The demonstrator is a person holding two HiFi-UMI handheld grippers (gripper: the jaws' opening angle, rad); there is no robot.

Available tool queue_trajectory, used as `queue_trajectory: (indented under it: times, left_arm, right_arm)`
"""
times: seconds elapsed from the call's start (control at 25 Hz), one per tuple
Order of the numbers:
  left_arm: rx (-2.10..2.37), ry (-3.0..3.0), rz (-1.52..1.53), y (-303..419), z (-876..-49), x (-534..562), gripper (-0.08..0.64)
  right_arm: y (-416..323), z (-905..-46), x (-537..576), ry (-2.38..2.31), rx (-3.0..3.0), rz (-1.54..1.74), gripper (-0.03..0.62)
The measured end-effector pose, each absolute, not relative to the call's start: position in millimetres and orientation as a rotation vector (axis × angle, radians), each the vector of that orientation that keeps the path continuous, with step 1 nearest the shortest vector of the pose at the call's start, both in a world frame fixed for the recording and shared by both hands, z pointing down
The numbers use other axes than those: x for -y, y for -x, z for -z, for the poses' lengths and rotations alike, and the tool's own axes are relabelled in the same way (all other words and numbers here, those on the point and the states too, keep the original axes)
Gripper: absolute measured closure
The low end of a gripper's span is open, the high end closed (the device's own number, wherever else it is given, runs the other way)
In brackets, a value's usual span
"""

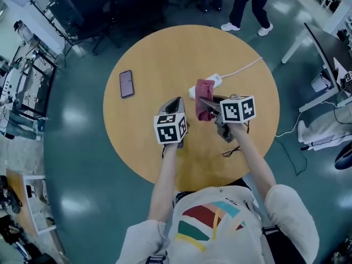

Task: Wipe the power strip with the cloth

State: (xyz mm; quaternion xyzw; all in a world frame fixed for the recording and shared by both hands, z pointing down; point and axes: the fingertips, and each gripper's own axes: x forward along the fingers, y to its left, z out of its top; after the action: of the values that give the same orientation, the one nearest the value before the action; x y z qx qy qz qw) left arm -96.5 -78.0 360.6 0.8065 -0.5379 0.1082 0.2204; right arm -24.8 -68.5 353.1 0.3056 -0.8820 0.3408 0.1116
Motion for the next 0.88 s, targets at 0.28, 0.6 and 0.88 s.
queue_trajectory:
  times: [0.28,0.6,0.88]
  left_arm:
    - [1.519,-2.45,0.055,68,-248,19,0.517]
    - [1.615,-2.548,0.237,55,-195,-54,0.517]
    - [1.704,-2.523,0.14,0,-203,-107,0.517]
  right_arm:
    - [-5,-308,7,-1.109,2.689,-0.649,0.554]
    - [-30,-247,-61,-1.232,2.811,-0.409,0.554]
    - [-97,-224,-114,-1.279,2.857,-0.324,0.553]
